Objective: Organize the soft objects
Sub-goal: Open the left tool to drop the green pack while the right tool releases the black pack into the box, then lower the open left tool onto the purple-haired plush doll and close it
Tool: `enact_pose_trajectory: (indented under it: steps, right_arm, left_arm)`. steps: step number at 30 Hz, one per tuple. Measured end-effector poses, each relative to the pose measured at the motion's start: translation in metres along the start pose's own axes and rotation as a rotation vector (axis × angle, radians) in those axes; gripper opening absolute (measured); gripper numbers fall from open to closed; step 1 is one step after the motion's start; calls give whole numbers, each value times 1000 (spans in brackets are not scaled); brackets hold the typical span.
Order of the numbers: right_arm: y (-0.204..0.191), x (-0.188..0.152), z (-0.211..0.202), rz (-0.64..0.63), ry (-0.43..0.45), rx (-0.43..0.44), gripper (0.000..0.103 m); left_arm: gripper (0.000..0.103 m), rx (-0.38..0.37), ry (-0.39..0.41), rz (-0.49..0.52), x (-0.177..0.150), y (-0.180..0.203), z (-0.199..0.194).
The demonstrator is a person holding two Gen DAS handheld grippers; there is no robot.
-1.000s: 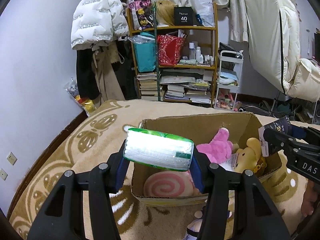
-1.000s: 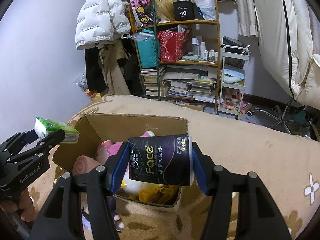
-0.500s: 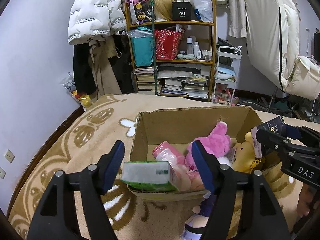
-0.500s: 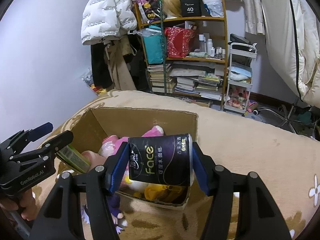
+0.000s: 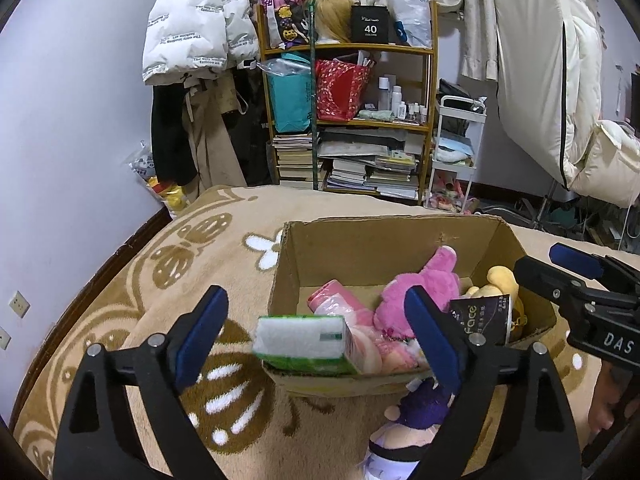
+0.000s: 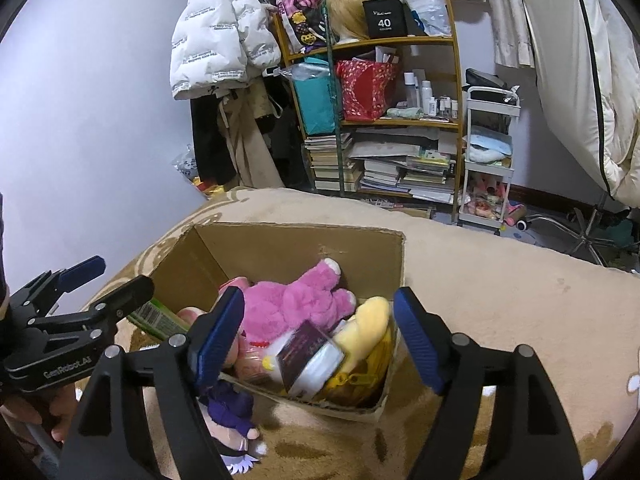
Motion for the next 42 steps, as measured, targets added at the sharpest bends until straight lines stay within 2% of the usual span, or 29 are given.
enact_pose_trajectory:
  steps: [3, 4, 6, 10, 17, 24, 39, 42]
  right_arm:
    - [4, 0, -1, 13, -2, -9, 87]
    - [6, 1, -2, 22, 0, -14, 92]
    - [8, 2, -5, 30, 10, -18, 94]
    - [12, 5, -11, 41, 15, -23, 103]
    - [16, 5, -27, 76, 23, -14, 103]
    - [20, -4, -38, 96, -8, -27, 103]
    - [30, -20, -39, 116, -70, -62, 103]
    - [31, -23, -35, 129, -87, -48, 103]
  left_arm:
    - [95, 2, 4, -1, -2, 0, -7]
    - [96, 4, 5, 1, -2, 0, -9]
    - [99, 7, 4, 11, -4, 1, -15]
    - [100, -1, -3, 31, -8, 6, -26]
    - [100, -44, -60, 56, -26, 23, -37]
    - [100, -59, -124, 67, -43, 34, -33]
    - [100, -104, -231, 77, -69, 55, 1]
    - [100, -115, -246, 79, -73, 59, 9]
Point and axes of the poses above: each gripper's, at about its wrist camera, not at the fingertips, and z roughly the way its jaws point, y to its right, x to its top, the point moved 9 cm from there along z, roughly the way its jaws point, and after that the axes turned 9 degrees about z, right-handed, at the moved point
